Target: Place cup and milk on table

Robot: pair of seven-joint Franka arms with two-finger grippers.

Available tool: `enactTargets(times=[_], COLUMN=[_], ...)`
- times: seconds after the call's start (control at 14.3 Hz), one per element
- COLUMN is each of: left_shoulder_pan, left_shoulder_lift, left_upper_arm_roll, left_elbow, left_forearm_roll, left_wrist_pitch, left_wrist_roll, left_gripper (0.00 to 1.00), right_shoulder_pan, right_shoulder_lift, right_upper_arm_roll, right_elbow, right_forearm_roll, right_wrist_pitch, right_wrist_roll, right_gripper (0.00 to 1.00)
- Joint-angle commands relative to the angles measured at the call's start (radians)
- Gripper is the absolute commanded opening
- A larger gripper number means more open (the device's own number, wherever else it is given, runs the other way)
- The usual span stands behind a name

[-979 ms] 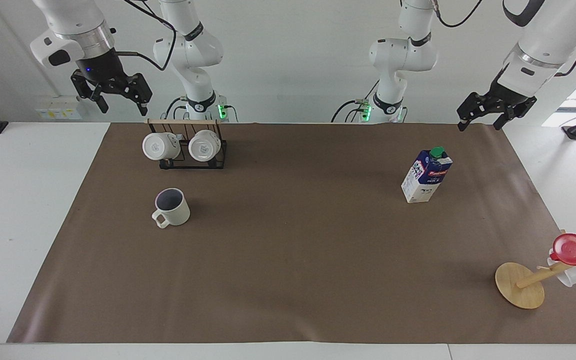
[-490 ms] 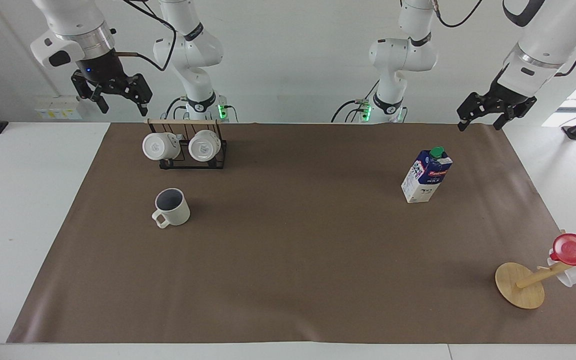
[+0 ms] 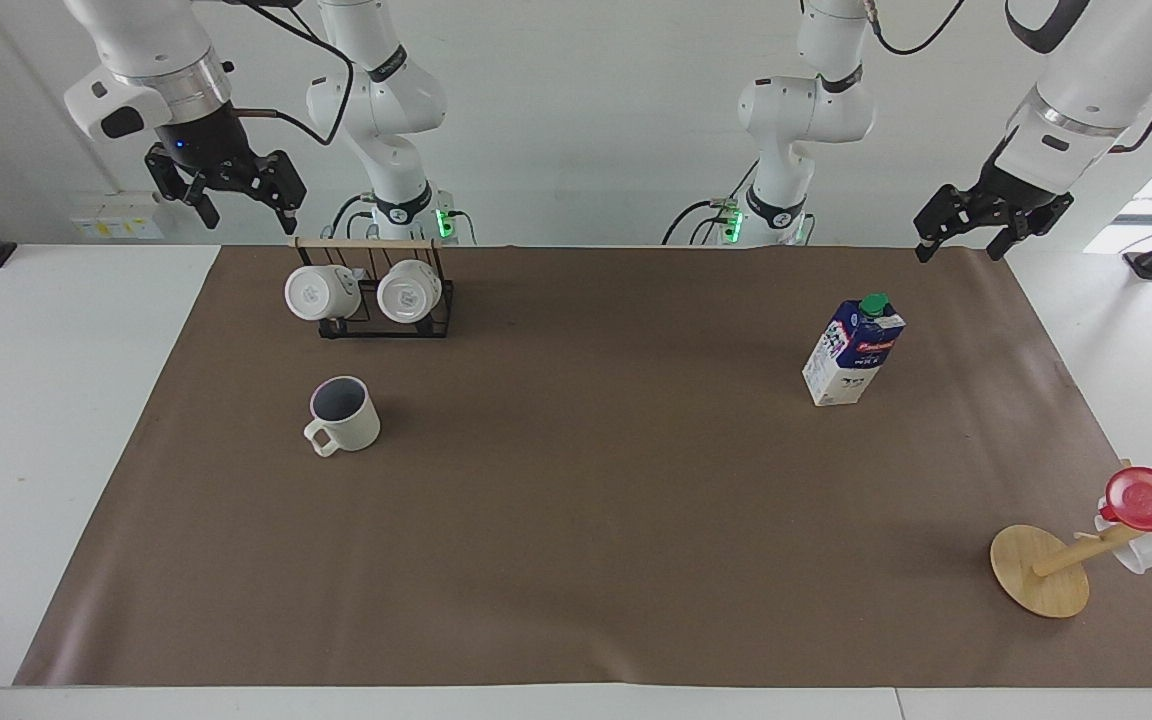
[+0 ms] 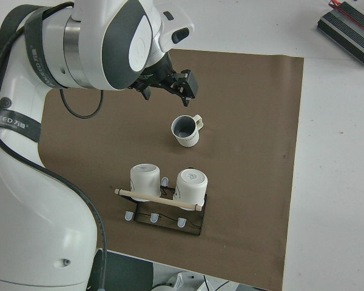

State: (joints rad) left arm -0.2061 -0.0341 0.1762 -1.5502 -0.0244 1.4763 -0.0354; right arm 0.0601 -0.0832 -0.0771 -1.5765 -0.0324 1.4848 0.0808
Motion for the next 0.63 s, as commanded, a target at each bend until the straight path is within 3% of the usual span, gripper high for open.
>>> enactTargets(times=[0.0, 0.56], left_shoulder_pan=[-0.012, -0.012], left_shoulder_lift=[-0.012, -0.01], left_upper_arm_roll=[0.009, 0.009], left_elbow=[-0.002, -0.002], left_forearm_roll=[0.011, 0.011], left_wrist_pitch=[-0.011, -0.011], left_wrist_roll=[-0.008, -0.008], left_gripper=[1.0, 1.0], right_shoulder_pan=[0.016, 0.064], right_shoulder_lift=[-0.009, 0.106], right_upper_arm_roll=[0.005, 0.005], right_elbow=[-0.08, -0.233], right_forearm_roll=[0.003, 0.003], right_wrist_pitch=[0.135, 0.37], right_wrist_roll=[0.083, 0.111], right_gripper=[1.0, 1.0])
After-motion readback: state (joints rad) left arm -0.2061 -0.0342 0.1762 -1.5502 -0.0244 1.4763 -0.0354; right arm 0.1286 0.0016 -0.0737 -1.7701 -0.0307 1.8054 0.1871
